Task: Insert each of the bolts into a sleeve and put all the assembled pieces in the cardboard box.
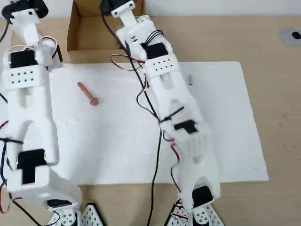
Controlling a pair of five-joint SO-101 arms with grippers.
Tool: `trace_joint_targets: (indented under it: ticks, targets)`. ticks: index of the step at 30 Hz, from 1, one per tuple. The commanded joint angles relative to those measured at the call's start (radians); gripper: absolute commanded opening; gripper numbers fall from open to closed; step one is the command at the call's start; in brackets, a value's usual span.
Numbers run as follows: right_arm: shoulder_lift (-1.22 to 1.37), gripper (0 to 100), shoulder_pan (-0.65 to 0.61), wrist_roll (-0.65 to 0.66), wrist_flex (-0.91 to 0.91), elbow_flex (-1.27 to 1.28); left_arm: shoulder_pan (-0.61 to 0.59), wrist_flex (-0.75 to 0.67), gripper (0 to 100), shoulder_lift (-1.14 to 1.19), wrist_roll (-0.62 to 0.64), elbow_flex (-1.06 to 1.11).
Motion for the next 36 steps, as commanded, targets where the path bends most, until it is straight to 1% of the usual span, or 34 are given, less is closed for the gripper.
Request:
trace_joint_targets:
  ticks: [1, 4, 8, 13, 16, 18, 21, 26, 28, 29, 31, 33, 36]
  targets:
    - [0.166, 1.0, 0.031, 0.011, -0.029, -0.341, -0.017, -0.078, 1, 0.061, 0.012, -0.061]
    - [0.323, 1.2, 0.038, 0.02, -0.032, -0.518, -0.015, -0.147, 1, 0.137, 0.049, -0.061]
    - [0.496, 1.2, 0.035, 0.107, -0.035, -0.673, -0.015, -0.273, 1, 0.222, 0.112, -0.061]
    - [0.624, 1.3, 0.033, 0.121, -0.035, -0.763, 0.003, -0.427, 0, 0.302, 0.132, -0.063]
    - [0.651, 1.3, 0.035, 0.121, -0.034, -0.766, 0.028, -0.46, 0, 0.334, 0.13, -0.063]
    - [0.657, 1.7, 0.036, 0.121, -0.031, -0.766, 0.044, -0.462, 0, 0.348, 0.127, -0.063]
    - [0.657, 5.1, 0.038, 0.12, -0.028, -0.766, 0.061, -0.457, 0, 0.354, 0.13, -0.057]
    - [0.654, 5.9, 0.038, 0.121, 0.008, -0.777, 0.057, -0.456, 1, 0.349, 0.13, -0.055]
    - [0.654, 8.1, 0.038, 0.121, 0.014, -0.777, 0.054, -0.453, 1, 0.348, 0.13, -0.054]
    - [0.654, 10.8, 0.038, 0.12, 0.021, -0.777, 0.054, -0.433, 1, 0.346, 0.129, -0.054]
    - [0.648, 14.3, 0.038, 0.118, 0.075, -0.788, 0.057, -0.334, 3, 0.338, 0.126, -0.081]
    - [0.634, 14.5, 0.035, 0.117, 0.138, -0.817, 0.058, -0.233, 8, 0.326, 0.129, -0.126]
    - [0.615, 14.5, 0.033, 0.117, 0.187, -0.849, 0.057, -0.155, 11, 0.32, 0.126, -0.169]
